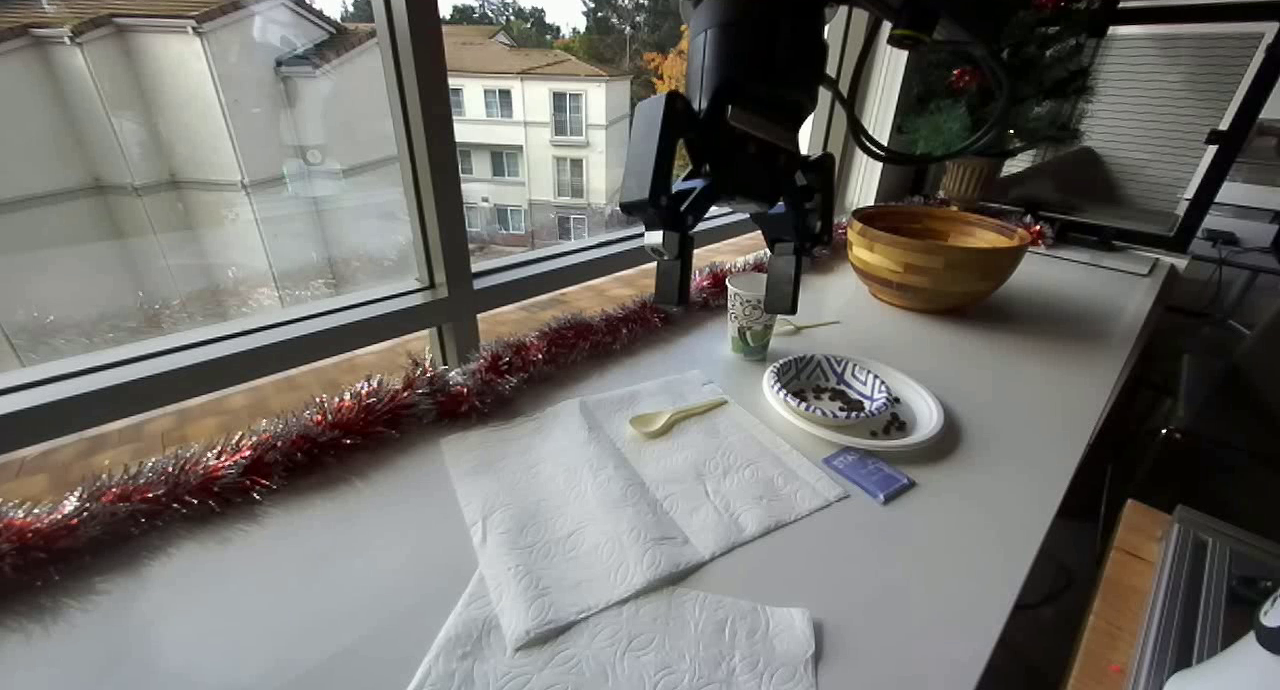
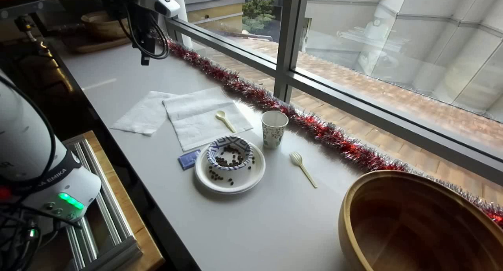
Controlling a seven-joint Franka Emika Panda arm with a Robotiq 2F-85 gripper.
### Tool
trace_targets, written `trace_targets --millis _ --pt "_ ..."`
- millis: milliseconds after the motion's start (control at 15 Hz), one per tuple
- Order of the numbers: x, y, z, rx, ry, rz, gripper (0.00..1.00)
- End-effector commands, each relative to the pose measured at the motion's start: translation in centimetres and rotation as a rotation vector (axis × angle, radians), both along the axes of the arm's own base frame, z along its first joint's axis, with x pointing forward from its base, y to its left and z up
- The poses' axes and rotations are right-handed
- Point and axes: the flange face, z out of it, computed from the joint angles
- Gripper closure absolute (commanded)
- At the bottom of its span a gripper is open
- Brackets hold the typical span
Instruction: Pick up the spoon, scoop some of the paper plate contents and then put them in the cup
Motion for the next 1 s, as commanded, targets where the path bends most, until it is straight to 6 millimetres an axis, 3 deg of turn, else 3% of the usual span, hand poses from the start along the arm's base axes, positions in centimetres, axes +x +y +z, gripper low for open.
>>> trace_targets --millis 0,667,933 --pt "0.0 0.0 0.1 0.000 0.001 0.000 0.00" --pt "0.0 0.0 0.1 0.000 0.001 0.000 0.00" --pt "3.9 -1.1 -0.4 0.042 0.078 -0.233 0.00"
